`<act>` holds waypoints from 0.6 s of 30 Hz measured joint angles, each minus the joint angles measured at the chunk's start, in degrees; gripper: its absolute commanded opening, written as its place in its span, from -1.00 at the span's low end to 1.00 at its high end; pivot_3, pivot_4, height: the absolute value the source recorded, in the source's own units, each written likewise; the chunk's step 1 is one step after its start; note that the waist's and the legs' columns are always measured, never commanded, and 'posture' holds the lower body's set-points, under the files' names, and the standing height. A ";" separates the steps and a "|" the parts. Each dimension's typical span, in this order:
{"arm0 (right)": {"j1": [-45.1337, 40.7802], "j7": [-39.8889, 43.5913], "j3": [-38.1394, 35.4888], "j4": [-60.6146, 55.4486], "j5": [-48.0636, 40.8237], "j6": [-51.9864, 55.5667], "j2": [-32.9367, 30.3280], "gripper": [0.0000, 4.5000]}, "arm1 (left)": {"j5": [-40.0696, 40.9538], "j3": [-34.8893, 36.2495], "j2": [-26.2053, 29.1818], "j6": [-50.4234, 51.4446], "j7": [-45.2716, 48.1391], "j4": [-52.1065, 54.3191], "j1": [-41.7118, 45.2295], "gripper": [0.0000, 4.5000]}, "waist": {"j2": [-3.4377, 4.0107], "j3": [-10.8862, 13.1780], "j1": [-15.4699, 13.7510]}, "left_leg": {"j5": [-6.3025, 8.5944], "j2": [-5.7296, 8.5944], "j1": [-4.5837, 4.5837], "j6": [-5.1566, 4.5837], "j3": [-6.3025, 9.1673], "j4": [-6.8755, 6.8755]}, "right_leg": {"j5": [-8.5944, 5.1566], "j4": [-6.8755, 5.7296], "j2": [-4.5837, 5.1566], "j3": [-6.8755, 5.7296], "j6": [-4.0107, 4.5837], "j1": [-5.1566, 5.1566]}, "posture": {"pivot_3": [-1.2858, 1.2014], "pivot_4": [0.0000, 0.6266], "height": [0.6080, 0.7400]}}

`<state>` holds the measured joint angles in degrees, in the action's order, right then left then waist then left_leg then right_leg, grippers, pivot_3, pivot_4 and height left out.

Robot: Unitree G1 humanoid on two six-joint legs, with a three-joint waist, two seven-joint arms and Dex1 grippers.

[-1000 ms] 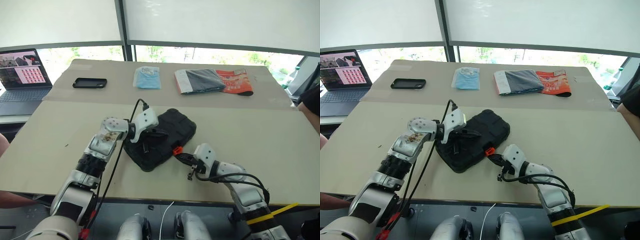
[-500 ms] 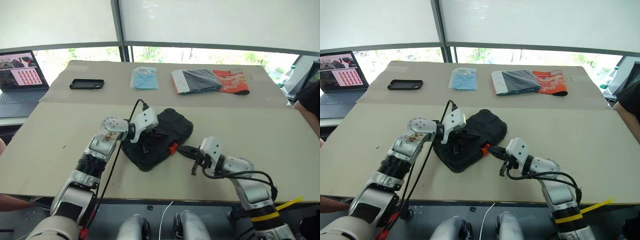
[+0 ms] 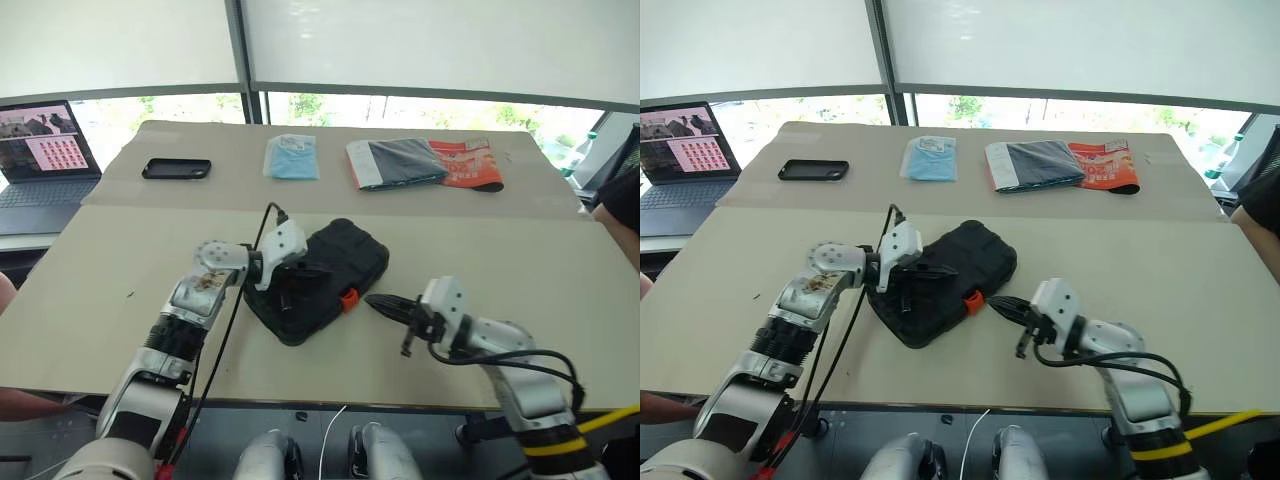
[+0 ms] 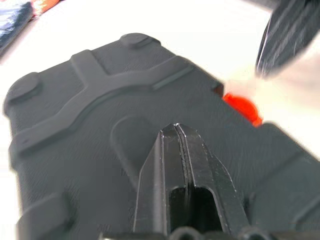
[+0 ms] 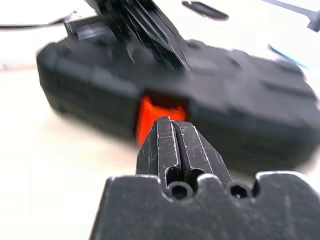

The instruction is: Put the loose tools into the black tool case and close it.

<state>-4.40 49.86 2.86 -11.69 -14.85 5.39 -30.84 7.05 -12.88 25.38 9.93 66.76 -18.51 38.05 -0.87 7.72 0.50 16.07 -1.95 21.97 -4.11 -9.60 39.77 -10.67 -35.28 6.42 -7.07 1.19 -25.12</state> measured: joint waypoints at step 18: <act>-7.89 0.05 6.68 14.68 4.70 -4.03 7.18 -0.96 | 0.05 0.53 -0.52 0.29 -0.48 0.41 -0.94 -1.00 | 0.05 -0.03 0.14 | -0.02 0.00 0.03 0.02 0.02 -0.03 | 0.01 0.06 -0.03 -0.01 -0.02 0.00 | 0.03 -0.52 1.00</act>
<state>-12.28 49.91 9.54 2.99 -10.15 1.36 -23.66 7.10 -12.36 24.86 10.22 66.28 -18.10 37.11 -0.82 7.69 0.64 16.05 -1.95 22.00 -4.09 -9.57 39.74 -10.66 -35.22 6.40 -7.08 1.18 -25.12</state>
